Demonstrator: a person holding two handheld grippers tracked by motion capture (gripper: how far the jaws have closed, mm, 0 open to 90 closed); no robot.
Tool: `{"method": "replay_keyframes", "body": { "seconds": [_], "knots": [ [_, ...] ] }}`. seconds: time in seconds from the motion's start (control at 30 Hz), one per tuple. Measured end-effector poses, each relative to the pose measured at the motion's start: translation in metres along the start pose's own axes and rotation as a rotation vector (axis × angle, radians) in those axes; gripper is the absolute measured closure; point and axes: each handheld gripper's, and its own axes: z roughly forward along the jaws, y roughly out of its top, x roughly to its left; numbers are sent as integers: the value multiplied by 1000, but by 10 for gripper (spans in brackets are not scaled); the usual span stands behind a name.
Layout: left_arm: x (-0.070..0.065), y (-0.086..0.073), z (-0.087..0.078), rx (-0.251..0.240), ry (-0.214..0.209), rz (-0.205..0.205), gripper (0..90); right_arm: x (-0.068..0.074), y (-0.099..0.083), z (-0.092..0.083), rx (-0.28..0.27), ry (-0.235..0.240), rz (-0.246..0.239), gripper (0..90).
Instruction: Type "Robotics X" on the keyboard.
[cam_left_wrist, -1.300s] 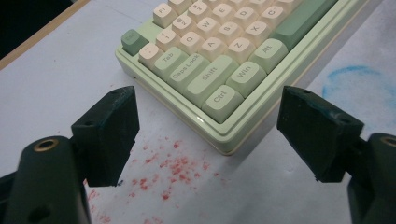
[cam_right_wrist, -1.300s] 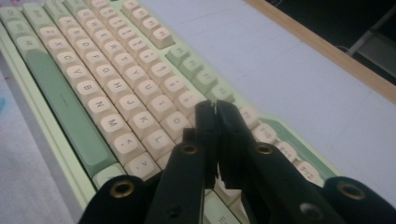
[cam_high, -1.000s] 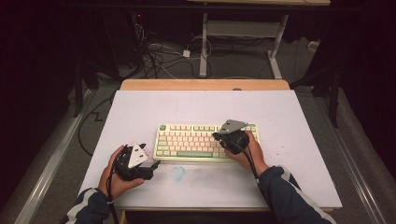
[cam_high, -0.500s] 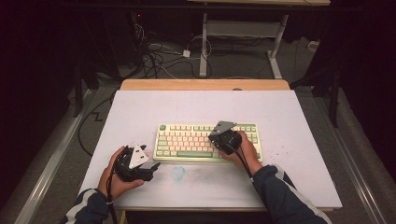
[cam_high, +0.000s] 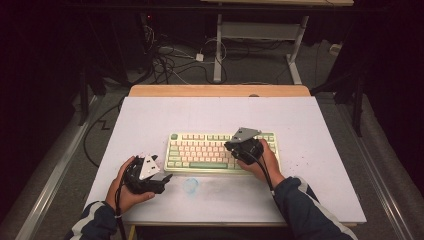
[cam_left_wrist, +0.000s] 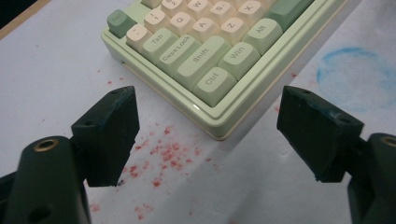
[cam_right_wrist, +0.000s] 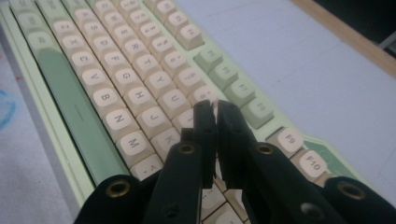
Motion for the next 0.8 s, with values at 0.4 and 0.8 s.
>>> {"method": "replay_keyframes", "body": {
  "seconds": [0.4, 0.8],
  "knots": [
    [3, 2, 4, 8, -1, -1, 197, -3, -7, -41, -135, -32, 30, 642],
    [3, 4, 1, -2, -2, -1, 197, -5, -25, -78, -234, -115, 32, 330]
  ]
}}
